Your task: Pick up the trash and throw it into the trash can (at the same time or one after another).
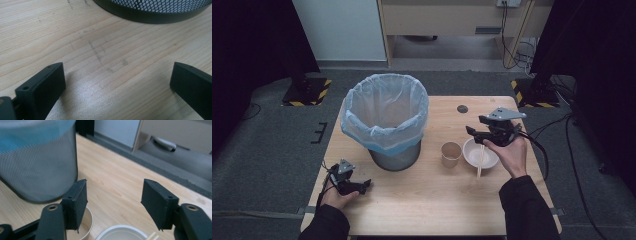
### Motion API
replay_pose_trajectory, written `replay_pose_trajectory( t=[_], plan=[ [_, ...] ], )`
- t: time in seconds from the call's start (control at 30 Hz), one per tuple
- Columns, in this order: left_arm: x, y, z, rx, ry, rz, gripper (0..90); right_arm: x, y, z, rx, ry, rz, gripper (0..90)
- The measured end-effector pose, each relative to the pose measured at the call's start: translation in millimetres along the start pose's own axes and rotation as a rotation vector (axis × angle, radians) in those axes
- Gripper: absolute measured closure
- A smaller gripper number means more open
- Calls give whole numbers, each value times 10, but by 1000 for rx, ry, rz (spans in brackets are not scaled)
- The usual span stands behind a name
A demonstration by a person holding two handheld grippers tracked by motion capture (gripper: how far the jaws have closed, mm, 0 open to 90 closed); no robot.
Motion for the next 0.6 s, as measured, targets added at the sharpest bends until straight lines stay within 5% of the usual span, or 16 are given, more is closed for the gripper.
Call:
replay_pose_trajectory(
  t=[0.23, 0.6],
  plan=[
    [5, 3, -4, 0, 3, 4, 0, -113, -258, -418, -80, 36, -29, 446],
    [5, 4, -5, 0, 4, 4, 0, -228, -624, -697, -241, 79, -36, 574]
  ],
)
Point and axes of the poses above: each handheld gripper's, and its own axes: z roughly backward along the jaws, y roughly out of its top, x roughly to its right, the point moved 8 cm from there along -z, roughly forward along the jaws, and after that the axes turned 5 degrees about z, right-handed, at the moved point
